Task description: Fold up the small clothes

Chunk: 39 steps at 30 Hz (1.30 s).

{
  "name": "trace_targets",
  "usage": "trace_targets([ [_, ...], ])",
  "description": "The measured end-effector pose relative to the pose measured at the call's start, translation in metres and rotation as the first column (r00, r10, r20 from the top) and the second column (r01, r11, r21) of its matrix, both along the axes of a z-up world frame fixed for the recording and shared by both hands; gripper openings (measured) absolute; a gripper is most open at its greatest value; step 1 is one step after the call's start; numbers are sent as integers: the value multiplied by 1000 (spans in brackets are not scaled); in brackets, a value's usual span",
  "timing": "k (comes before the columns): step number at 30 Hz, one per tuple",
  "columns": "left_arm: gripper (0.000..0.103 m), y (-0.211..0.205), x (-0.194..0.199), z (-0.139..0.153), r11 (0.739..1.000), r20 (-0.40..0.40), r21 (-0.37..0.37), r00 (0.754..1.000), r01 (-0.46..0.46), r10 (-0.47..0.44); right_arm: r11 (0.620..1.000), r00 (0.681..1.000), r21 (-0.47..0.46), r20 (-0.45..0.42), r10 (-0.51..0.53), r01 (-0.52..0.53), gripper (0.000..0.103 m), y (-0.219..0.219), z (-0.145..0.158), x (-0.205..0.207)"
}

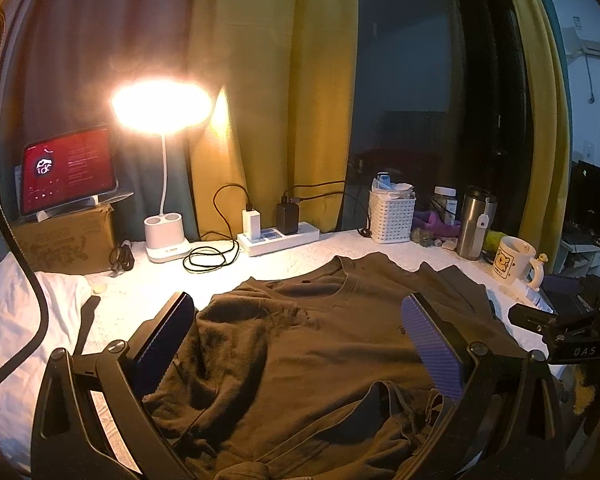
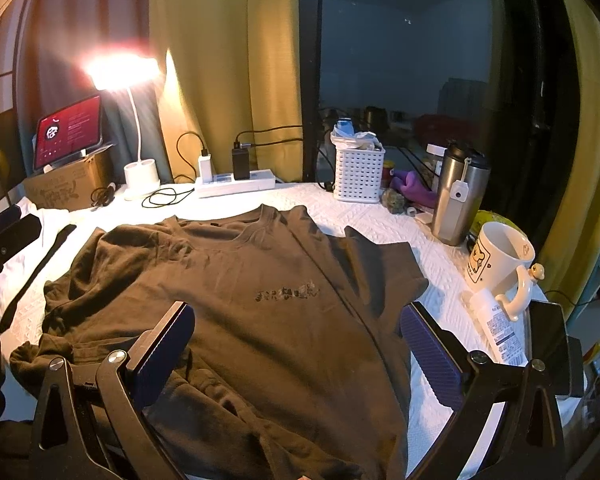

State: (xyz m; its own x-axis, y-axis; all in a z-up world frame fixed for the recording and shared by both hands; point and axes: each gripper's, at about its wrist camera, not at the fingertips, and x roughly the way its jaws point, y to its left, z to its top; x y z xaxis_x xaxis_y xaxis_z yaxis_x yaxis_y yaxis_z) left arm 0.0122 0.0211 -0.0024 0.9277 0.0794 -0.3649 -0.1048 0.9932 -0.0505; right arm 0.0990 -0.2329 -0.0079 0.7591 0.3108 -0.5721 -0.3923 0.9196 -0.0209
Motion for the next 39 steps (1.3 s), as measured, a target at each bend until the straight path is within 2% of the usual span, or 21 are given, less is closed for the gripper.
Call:
trace_targets([
  [39, 102, 7, -2, -4, 1000, 2, -10, 1000, -19, 19, 1000, 1000, -12, 3, 5, -5, 103, 7, 2, 3],
])
